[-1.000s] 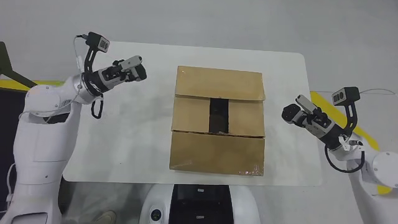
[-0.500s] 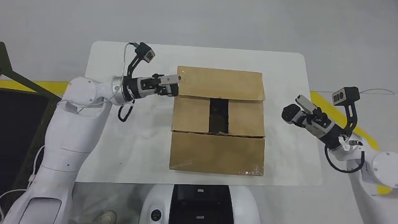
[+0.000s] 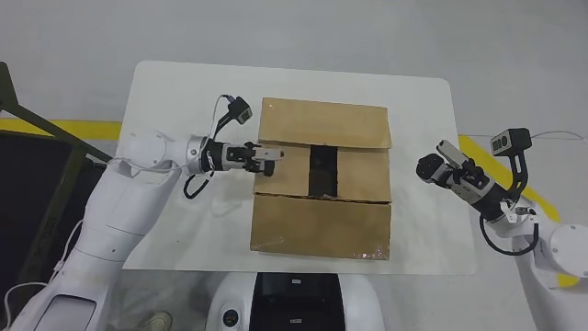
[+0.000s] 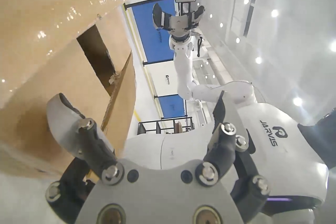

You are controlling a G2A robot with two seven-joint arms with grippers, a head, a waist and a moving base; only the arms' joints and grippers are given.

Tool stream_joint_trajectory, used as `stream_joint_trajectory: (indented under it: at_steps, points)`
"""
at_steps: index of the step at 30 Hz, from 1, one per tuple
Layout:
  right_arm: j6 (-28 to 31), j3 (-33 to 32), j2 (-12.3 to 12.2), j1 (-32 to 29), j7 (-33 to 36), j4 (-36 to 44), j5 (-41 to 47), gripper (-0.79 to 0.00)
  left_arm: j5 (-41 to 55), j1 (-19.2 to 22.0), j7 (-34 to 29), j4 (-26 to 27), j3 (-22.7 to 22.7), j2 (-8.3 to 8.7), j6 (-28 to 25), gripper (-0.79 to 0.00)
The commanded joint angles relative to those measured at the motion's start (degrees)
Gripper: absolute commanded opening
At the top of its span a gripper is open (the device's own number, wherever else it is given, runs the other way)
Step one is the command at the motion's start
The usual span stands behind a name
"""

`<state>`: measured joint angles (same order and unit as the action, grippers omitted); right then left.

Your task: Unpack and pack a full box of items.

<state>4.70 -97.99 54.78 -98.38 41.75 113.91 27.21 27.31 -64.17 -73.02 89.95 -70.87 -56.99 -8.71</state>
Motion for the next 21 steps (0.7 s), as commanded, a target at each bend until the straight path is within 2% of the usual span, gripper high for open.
stream_joint_trajectory:
  at_steps: [1,12,21]
  points:
    - [0.0,0.0,0.0,0.0,0.0,0.0,0.0,0.000,-0.2,0.0,0.3,-0.3,0.1,0.00,0.1,0.000]
    - [0.0,0.0,0.0,0.0,0.0,0.0,0.0,0.000,-1.6,0.7,4.7,-3.5,-1.6,0.23,-0.1,0.000]
    - [0.0,0.0,0.0,0.0,0.0,0.0,0.0,0.000,2.3,3.2,6.0,-3.3,-2.4,-0.02,-0.5,0.000]
